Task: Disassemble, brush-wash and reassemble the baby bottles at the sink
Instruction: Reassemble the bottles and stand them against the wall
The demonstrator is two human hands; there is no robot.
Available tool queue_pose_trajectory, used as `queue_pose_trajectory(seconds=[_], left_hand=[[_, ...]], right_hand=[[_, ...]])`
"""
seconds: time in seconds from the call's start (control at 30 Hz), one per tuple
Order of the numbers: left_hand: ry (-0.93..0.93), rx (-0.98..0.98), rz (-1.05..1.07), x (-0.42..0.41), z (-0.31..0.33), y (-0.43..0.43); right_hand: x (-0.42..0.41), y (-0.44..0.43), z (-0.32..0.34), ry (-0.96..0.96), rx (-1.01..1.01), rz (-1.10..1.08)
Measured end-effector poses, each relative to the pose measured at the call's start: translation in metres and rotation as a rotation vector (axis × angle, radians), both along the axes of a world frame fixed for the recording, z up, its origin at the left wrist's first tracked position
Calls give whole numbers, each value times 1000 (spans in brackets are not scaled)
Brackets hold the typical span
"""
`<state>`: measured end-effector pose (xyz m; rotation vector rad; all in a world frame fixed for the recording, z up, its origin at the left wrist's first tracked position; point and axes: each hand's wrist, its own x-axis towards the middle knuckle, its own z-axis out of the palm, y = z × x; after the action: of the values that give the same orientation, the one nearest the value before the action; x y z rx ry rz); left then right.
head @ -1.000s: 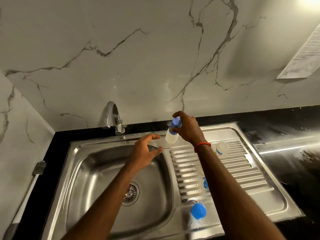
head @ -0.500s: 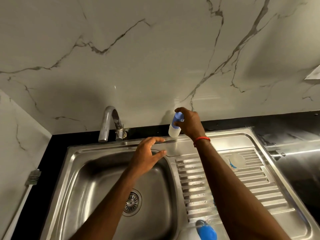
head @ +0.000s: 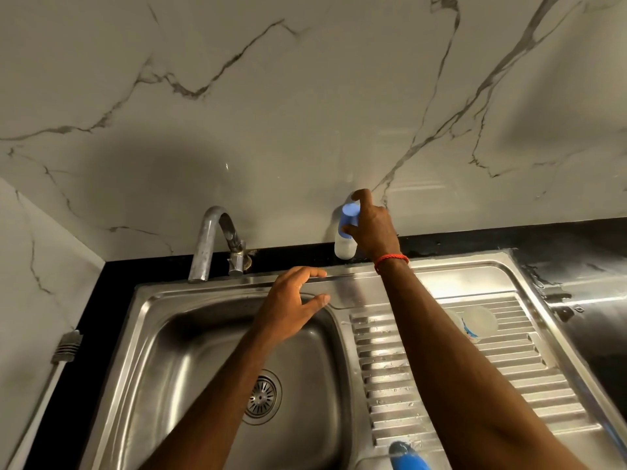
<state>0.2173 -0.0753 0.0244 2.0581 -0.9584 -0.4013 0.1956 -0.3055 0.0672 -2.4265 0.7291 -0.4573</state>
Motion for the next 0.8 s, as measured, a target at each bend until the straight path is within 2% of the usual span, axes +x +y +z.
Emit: queue_pose_trajectory(seconds=[0.13,0.3,0.4,0.53,0.67,0.8], left_hand=[[-45,35,-22,-3,0,-2],[-115,9,-68,-11,2,-7],[-143,-15,-91,-22,6,-11],[-145,-11,-143,-37,12,-18],[-181,-39,-194,-55,23,-23],[-150,-23,-219,-68,23,-19]], right_hand=[[-7,-2,0,35,38,-5],[-38,-7,6,-9,13,-60],[-68,-12,10,45,-19,-84],[-104,-17,10,118,32,-114],[-147,-22,10,277,-24,-19],[-183,-32,-1,474,-85,-65]])
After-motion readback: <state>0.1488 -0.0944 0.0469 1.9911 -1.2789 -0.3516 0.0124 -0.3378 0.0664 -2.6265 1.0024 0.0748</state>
